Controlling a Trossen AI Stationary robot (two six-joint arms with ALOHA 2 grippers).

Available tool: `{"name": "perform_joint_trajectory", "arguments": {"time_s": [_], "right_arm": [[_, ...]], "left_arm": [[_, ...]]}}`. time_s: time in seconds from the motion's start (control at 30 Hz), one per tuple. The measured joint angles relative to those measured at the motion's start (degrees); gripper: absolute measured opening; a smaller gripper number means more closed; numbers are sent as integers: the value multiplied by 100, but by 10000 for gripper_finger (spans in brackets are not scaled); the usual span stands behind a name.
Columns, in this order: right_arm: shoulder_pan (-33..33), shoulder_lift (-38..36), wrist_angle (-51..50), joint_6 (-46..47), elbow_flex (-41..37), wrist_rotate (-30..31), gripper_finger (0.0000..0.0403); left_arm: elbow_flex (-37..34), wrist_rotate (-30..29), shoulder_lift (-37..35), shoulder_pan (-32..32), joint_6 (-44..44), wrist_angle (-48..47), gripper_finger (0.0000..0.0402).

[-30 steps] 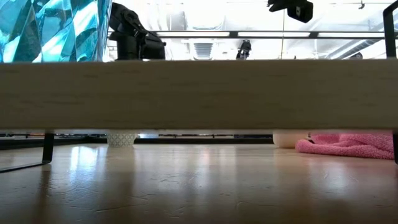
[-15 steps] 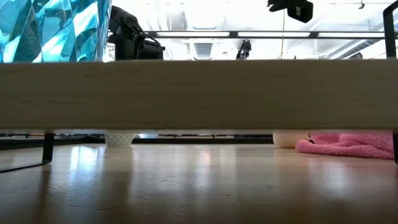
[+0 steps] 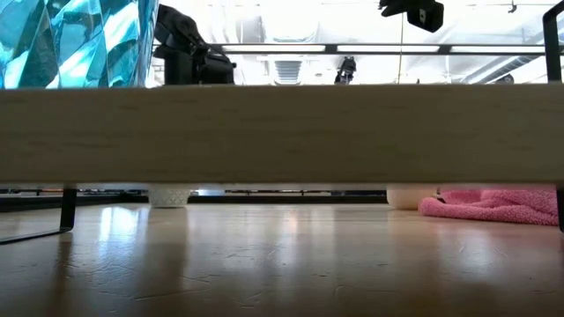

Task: Stack small to large cups/mugs on shelf
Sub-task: Put the white mug on the shelf

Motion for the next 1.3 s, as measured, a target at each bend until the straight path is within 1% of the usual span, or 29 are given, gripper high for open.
{"name": "perform_joint_trajectory", "arguments": {"time_s": [0.1, 0.3, 0.47, 0.7, 0.93, 1.07, 1.2, 1.3], "right_arm": [[0, 0, 2, 0, 0, 0, 72], [2, 0, 4, 0, 0, -2, 73], [1, 0, 4, 0, 0, -2, 68], [0, 0, 4, 0, 0, -2, 73], [2, 0, 7, 0, 0, -2, 72], [1, 0, 7, 0, 0, -2, 69], [2, 0, 6, 0, 0, 0, 71], [2, 0, 4, -2, 0, 0, 74]], "left_arm": [[145, 80, -1, -172, -6, 24, 3], [510, 26, -15, -606, -155, 12, 2], [879, 23, -22, -1061, -173, 26, 2], [1441, 5, -22, -1712, -174, 65, 2], [1858, -11, -22, -2341, -187, 71, 2], [1964, -34, -20, -2688, -450, 258, 2], [2003, -32, -15, -3046, -480, 684, 2], [2003, -24, -14, -3264, -828, 926, 3]]}}
